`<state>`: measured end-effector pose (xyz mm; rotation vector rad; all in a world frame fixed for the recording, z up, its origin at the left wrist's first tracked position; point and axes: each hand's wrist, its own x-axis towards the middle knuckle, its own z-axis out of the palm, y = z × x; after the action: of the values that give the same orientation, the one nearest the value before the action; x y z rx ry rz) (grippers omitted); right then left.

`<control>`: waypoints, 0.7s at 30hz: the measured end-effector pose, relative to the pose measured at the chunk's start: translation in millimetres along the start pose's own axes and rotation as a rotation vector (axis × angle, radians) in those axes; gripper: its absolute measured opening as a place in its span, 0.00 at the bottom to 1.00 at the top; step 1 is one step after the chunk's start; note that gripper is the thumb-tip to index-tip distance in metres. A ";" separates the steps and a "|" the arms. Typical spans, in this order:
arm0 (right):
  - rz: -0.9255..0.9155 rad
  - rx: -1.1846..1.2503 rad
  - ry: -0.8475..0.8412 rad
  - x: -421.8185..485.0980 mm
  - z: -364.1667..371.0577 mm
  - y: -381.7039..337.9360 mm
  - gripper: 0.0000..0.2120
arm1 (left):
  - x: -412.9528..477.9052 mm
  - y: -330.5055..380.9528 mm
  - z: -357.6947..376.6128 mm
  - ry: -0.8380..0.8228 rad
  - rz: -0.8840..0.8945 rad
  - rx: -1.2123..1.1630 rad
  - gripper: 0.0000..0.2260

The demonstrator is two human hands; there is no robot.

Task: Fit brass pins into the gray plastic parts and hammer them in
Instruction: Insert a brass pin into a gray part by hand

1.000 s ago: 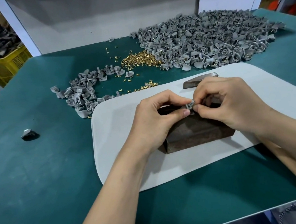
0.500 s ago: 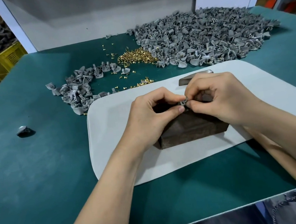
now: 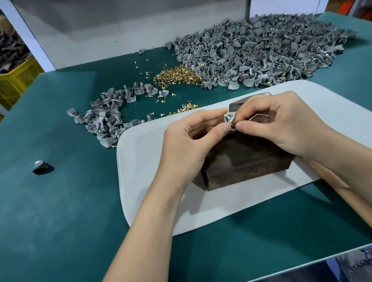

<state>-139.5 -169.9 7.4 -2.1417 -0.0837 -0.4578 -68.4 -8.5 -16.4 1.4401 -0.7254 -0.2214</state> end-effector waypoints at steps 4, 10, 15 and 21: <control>-0.014 -0.019 0.061 -1.3 4.3 -0.8 0.11 | 0.7 0.4 -0.7 -0.004 0.013 0.012 0.13; -0.013 -0.091 0.120 -3.3 7.3 -1.9 0.10 | -0.2 1.1 0.4 -0.007 0.021 0.017 0.13; -0.055 -0.128 0.137 -5.7 9.0 -4.5 0.07 | 0.1 0.2 1.3 0.015 0.012 -0.001 0.12; -0.089 -0.226 0.155 -8.3 8.4 -5.4 0.07 | -1.4 -0.4 2.3 -0.001 -0.002 0.025 0.15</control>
<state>-146.0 -159.1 4.4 -2.3208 -0.0406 -0.7127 -70.7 -9.7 -17.4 1.4645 -0.7301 -0.2150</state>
